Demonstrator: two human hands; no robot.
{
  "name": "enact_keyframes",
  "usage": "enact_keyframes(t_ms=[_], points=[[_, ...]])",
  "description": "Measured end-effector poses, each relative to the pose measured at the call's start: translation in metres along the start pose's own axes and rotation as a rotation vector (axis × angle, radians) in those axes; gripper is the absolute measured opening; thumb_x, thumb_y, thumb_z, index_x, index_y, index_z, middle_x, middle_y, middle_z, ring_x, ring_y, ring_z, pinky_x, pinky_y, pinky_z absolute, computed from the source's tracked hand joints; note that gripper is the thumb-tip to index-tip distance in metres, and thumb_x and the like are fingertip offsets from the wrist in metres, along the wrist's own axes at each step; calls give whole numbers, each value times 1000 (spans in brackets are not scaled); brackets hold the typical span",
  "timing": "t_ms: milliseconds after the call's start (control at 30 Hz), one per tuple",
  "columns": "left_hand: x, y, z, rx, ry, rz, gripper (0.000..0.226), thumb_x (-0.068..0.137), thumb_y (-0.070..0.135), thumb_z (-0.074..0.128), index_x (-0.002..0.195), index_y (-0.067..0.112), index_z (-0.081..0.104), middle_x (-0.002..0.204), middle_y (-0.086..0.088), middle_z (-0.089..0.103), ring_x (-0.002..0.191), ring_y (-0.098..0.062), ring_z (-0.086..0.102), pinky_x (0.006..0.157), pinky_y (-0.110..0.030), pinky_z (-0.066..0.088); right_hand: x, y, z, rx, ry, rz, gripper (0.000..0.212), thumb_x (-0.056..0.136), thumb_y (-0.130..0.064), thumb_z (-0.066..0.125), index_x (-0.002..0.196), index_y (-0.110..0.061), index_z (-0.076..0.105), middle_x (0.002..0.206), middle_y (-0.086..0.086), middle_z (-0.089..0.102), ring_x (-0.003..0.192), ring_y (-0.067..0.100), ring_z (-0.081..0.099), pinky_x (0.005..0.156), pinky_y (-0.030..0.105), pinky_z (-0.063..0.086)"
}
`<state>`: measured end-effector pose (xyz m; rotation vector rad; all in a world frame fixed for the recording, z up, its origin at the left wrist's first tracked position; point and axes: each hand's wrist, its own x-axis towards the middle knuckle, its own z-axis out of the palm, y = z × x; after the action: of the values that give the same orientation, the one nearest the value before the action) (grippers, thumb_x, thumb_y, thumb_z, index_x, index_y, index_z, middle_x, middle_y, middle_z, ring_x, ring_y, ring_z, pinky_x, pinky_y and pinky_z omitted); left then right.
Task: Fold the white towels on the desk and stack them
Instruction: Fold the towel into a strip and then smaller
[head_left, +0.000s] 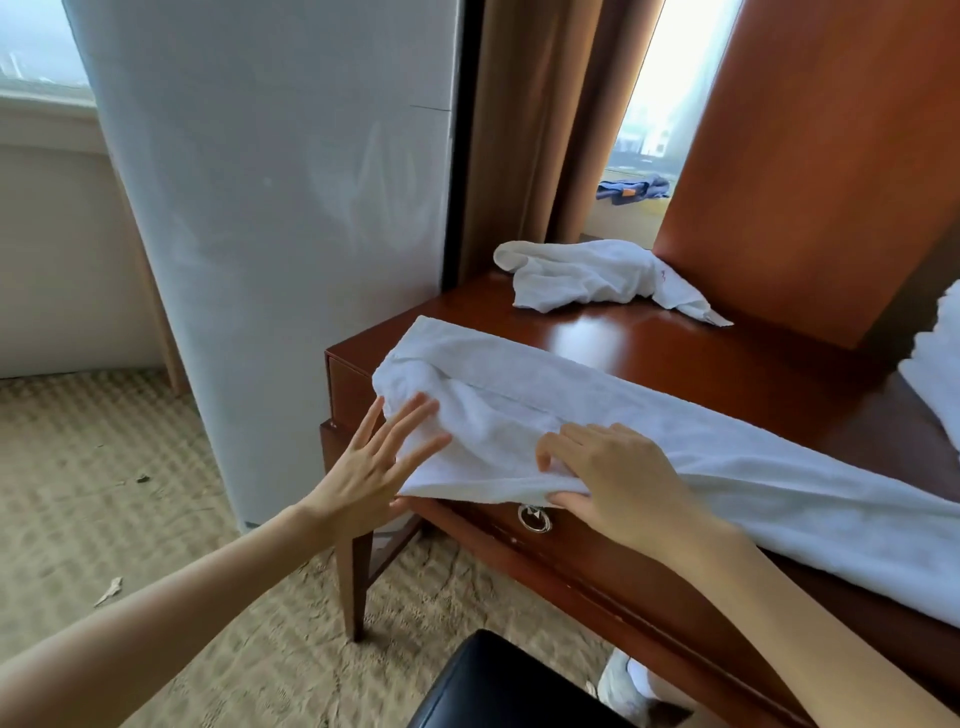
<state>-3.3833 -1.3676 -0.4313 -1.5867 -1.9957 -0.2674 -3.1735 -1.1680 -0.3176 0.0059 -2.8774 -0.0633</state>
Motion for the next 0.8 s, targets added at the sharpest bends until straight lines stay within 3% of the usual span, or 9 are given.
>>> enact_keyframes(t_ms=[100, 233, 333, 400, 467, 533, 633, 700, 800], points=[[-1, 3, -3, -35, 16, -7, 99, 57, 16, 86, 142, 17, 33, 155, -17, 20, 146, -33, 20, 113, -62, 22, -2, -3, 0, 19, -24, -55, 18, 85, -38, 69, 96, -28, 59, 89, -14, 58, 77, 7, 40, 78, 26, 37], [-6, 1, -17, -190, 128, 18, 13, 90, 21, 56, 97, 13, 62, 149, -10, 40, 144, -24, 28, 117, -49, 24, -2, -3, -11, 126, -72, -56, 15, 89, -41, 64, 94, -34, 53, 92, -20, 48, 83, 0, 41, 75, 18, 31], [-6, -2, -37, -459, 197, -133, 18, 88, 15, 46, 97, 9, 61, 130, 7, 60, 131, -12, 48, 112, -30, 35, -3, 0, -22, 325, -110, 26, 14, 90, -43, 61, 90, -40, 48, 89, -23, 58, 87, -4, 54, 71, 14, 39], [-1, 0, -51, -692, 296, -350, 19, 89, 21, 48, 94, 8, 61, 94, 19, 65, 85, 2, 62, 75, -15, 47, -2, 1, -27, 401, -101, 57, 11, 91, -41, 61, 89, -40, 50, 88, -23, 62, 89, -8, 58, 75, 12, 44], [6, 0, -61, -943, 380, -529, 32, 92, 42, 50, 82, 13, 61, 72, 8, 58, 58, -5, 51, 52, -17, 38, -1, 3, -29, 456, -99, 75, 9, 91, -40, 61, 88, -40, 52, 86, -20, 64, 87, -6, 61, 77, 14, 47], [10, -5, -67, -1123, 409, -605, 31, 89, 48, 55, 74, 23, 64, 66, 7, 58, 57, -8, 52, 49, -18, 39, 1, 6, -30, 509, -117, 80, 9, 92, -40, 60, 88, -40, 52, 80, -16, 67, 77, 0, 62, 72, 15, 47], [24, -15, -74, -1046, 337, -621, 25, 92, 45, 59, 72, 31, 66, 67, 12, 64, 57, -2, 57, 49, -13, 42, 11, 16, -32, 598, -122, 100, 11, 92, -41, 60, 85, -37, 52, 54, -8, 57, 47, 6, 40, 54, 15, 37], [45, -28, -78, -915, 238, -679, 29, 92, 44, 59, 66, 35, 66, 60, 19, 62, 51, 3, 55, 46, -8, 37, 29, 33, -37, 670, -124, 187, 14, 90, -42, 62, 83, -32, 56, 47, -6, 43, 43, 6, 29, 44, 15, 27], [83, -57, -72, -713, 24, -796, 46, 92, 38, 62, 47, 29, 57, 43, 18, 51, 42, 3, 48, 40, -9, 31, 64, 59, -45, 728, -178, 348, 16, 87, -42, 66, 85, -26, 64, 58, -8, 50, 52, 9, 39, 51, 19, 31]])
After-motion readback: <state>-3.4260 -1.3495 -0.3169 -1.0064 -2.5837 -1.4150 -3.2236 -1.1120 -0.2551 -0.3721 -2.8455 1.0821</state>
